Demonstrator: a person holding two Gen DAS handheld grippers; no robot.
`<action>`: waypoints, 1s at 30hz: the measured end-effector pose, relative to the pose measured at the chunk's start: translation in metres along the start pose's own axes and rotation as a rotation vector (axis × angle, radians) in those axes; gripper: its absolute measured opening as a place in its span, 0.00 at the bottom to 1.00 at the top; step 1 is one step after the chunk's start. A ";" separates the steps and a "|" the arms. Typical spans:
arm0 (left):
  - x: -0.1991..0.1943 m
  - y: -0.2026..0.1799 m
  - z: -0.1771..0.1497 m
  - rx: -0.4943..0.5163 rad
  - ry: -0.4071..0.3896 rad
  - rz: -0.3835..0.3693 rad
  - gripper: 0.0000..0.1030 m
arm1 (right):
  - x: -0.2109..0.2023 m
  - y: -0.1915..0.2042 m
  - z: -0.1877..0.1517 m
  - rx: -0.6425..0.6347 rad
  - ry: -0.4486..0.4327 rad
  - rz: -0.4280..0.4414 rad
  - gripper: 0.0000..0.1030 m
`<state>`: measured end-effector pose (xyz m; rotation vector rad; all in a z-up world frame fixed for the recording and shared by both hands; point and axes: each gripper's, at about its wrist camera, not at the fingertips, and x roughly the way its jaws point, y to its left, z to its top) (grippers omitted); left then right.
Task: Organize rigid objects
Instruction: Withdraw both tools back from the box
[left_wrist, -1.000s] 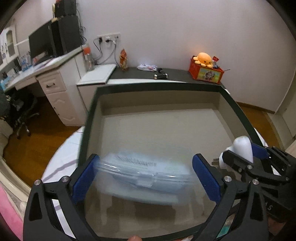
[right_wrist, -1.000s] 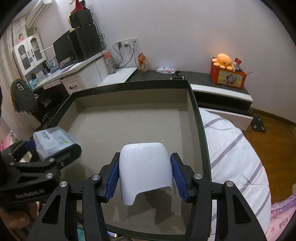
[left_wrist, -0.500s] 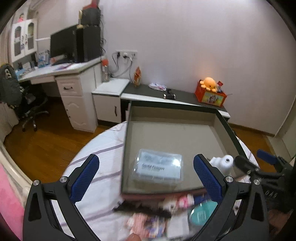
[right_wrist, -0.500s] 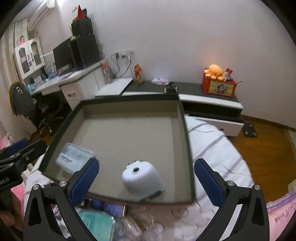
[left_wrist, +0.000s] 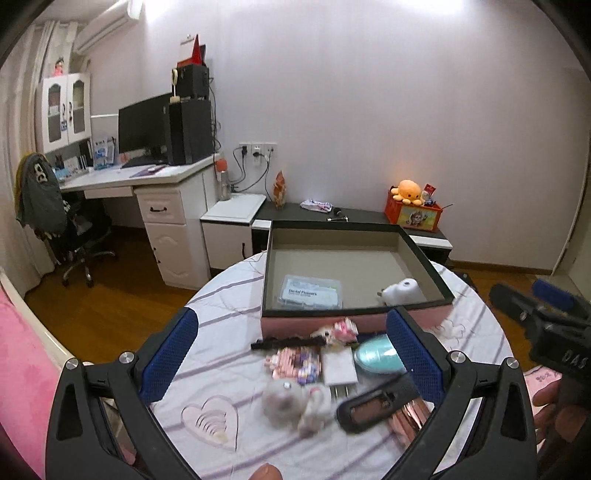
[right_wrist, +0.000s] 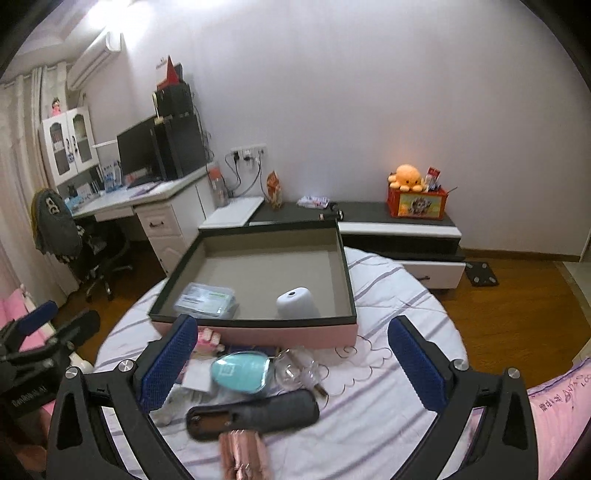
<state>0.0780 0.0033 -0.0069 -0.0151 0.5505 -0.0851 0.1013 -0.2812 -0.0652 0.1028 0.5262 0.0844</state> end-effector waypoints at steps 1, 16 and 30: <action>-0.007 0.000 -0.003 -0.001 -0.007 0.001 1.00 | -0.009 0.003 -0.003 0.003 -0.011 0.002 1.00; -0.065 0.001 -0.057 -0.013 0.013 0.012 1.00 | -0.081 0.007 -0.057 -0.001 -0.031 0.006 1.00; -0.071 0.004 -0.059 -0.031 0.017 0.018 1.00 | -0.082 0.016 -0.061 -0.009 -0.025 0.021 1.00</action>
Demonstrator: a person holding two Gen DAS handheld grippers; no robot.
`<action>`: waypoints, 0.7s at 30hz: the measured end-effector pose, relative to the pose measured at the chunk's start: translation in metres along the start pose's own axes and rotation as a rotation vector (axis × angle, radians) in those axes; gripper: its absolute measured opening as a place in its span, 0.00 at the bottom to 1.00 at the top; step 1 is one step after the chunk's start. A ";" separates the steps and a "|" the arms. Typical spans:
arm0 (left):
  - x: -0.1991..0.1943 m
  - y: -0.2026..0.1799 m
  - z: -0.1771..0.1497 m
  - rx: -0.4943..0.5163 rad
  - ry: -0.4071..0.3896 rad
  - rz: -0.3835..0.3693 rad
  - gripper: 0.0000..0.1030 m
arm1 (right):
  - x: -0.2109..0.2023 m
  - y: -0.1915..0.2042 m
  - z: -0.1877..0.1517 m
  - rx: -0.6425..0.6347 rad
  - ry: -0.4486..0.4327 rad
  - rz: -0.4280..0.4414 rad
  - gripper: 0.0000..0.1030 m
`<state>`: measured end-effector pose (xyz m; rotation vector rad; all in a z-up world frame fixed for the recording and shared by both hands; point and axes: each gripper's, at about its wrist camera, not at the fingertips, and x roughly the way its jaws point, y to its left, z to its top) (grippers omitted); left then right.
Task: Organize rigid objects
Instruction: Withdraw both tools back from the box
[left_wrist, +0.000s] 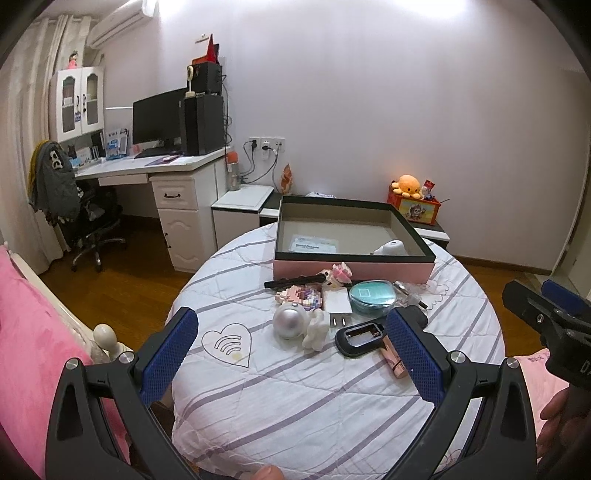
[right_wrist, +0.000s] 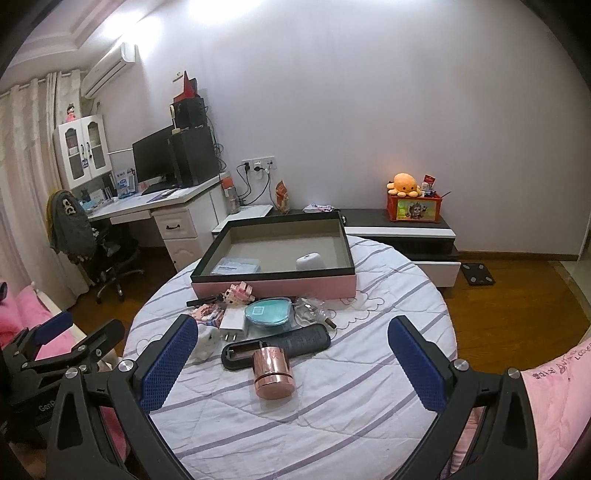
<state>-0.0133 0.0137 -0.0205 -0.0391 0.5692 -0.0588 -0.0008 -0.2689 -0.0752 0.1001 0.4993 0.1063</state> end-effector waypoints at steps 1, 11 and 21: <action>0.000 0.001 0.000 -0.003 0.003 0.001 1.00 | 0.001 0.001 0.000 -0.003 0.001 -0.001 1.00; 0.008 0.008 -0.002 -0.016 0.026 0.009 1.00 | 0.005 0.006 0.000 -0.010 0.016 -0.003 1.00; 0.014 0.010 -0.004 -0.022 0.039 0.013 1.00 | 0.008 0.008 -0.001 -0.017 0.026 0.004 1.00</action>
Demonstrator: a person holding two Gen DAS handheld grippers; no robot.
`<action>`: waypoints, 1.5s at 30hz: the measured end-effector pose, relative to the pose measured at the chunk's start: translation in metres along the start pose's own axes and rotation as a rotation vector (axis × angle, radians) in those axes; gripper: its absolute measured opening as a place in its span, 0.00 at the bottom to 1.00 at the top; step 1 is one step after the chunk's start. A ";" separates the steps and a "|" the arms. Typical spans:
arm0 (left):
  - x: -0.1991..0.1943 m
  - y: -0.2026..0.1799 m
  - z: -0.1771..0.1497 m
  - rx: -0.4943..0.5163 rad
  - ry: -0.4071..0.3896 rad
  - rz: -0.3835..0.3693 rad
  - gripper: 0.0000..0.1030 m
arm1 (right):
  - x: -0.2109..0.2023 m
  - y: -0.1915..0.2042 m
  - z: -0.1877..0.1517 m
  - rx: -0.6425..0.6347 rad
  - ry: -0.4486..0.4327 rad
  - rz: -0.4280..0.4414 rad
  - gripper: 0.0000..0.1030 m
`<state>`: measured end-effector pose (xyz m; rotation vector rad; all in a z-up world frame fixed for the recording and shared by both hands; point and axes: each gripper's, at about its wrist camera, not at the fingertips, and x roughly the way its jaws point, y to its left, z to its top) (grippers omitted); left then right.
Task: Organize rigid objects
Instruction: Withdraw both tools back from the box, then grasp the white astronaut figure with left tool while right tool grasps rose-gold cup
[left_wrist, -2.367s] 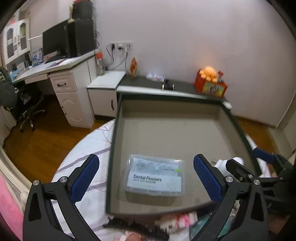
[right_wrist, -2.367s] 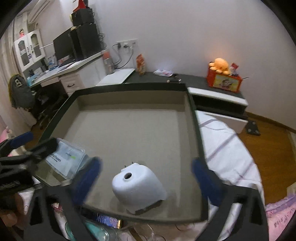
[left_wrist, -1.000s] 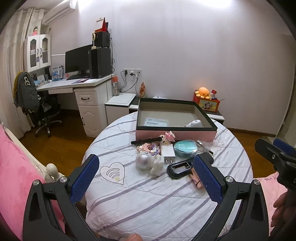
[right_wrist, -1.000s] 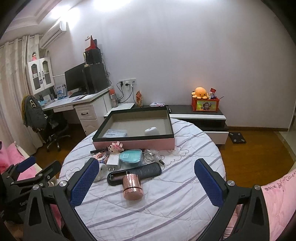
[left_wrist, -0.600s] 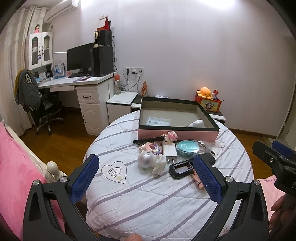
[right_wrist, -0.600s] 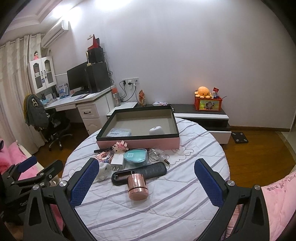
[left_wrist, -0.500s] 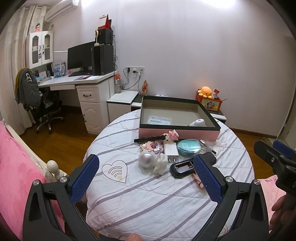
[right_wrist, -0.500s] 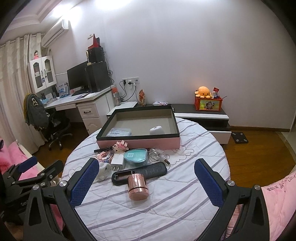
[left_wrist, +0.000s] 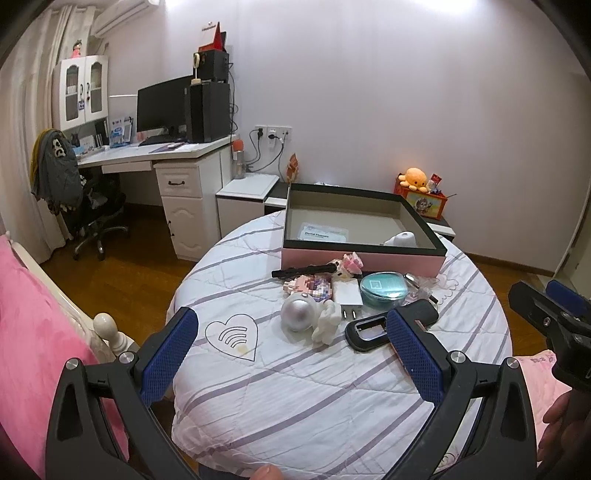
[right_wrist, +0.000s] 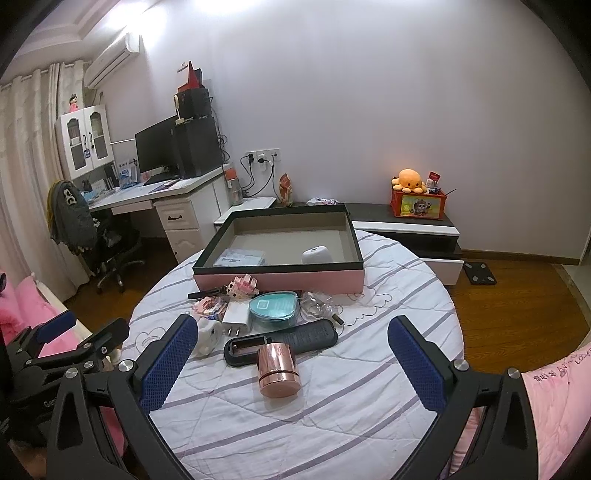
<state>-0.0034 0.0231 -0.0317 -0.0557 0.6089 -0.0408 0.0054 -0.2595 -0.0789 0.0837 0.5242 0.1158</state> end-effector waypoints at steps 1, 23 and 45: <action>0.000 0.000 0.000 -0.001 0.000 0.002 1.00 | 0.001 0.000 -0.001 -0.002 0.001 -0.001 1.00; 0.106 -0.003 -0.029 0.039 0.169 -0.003 1.00 | 0.095 -0.010 -0.048 -0.048 0.258 -0.006 1.00; 0.186 -0.018 -0.027 0.053 0.287 -0.084 0.68 | 0.148 -0.002 -0.065 -0.058 0.357 0.112 0.46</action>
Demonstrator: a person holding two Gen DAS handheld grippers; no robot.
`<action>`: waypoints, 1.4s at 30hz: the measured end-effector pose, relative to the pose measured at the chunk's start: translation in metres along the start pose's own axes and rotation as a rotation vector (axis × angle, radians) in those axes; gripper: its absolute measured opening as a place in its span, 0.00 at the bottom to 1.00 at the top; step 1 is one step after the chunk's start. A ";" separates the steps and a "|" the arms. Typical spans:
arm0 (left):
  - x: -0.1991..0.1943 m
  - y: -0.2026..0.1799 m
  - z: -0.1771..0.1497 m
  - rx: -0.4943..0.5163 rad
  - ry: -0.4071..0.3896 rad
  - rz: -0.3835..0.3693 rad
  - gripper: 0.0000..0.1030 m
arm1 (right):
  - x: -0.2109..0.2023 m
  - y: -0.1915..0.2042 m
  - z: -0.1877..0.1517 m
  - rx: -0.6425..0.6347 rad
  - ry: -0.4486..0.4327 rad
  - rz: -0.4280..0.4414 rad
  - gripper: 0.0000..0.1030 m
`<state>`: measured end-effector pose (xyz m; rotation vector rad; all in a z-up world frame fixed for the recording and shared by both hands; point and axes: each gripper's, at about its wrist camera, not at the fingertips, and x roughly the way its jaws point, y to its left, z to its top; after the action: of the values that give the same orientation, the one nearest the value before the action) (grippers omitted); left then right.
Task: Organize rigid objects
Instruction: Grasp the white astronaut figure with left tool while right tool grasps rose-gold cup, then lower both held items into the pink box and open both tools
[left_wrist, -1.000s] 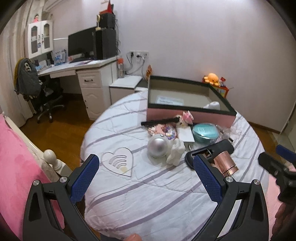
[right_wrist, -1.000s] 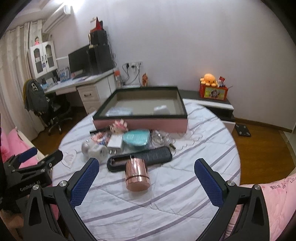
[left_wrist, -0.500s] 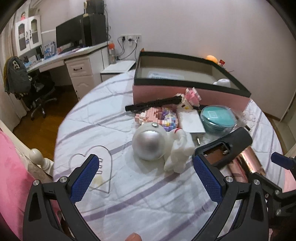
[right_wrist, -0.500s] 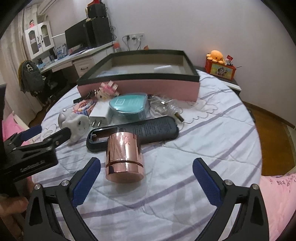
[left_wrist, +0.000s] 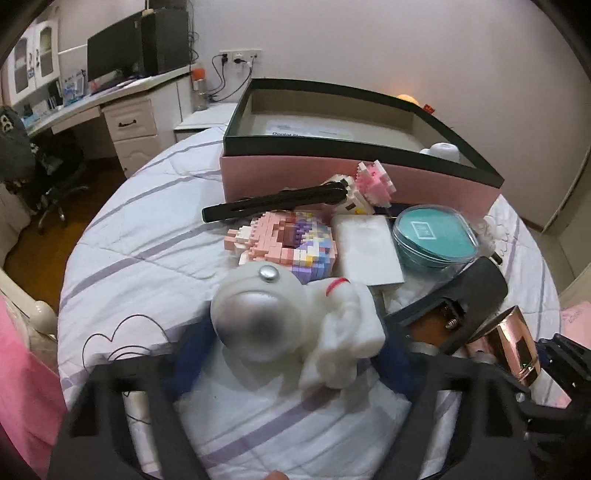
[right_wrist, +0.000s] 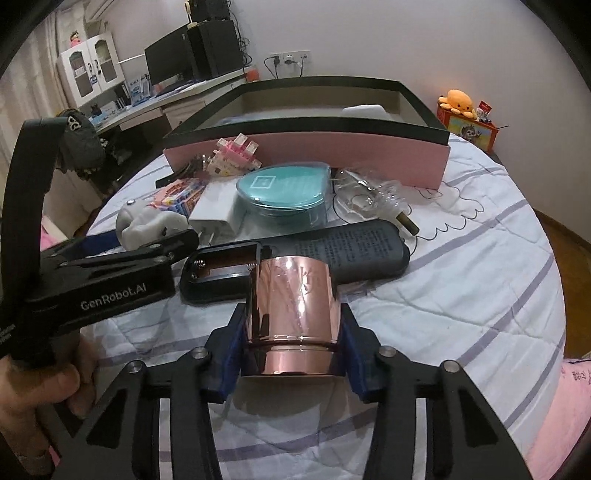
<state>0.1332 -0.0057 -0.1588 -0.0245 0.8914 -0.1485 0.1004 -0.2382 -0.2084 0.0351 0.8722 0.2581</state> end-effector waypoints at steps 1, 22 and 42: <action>-0.001 0.002 0.000 -0.002 -0.001 -0.010 0.68 | -0.002 -0.001 -0.001 0.002 -0.003 0.001 0.46; -0.065 -0.006 0.037 0.000 -0.136 -0.003 0.68 | -0.053 -0.016 0.055 0.007 -0.153 0.041 0.46; 0.040 -0.030 0.187 0.047 -0.152 0.000 0.68 | 0.055 -0.070 0.207 0.048 -0.134 0.029 0.46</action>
<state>0.3000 -0.0482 -0.0701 0.0076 0.7359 -0.1655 0.3063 -0.2770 -0.1260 0.1085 0.7446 0.2586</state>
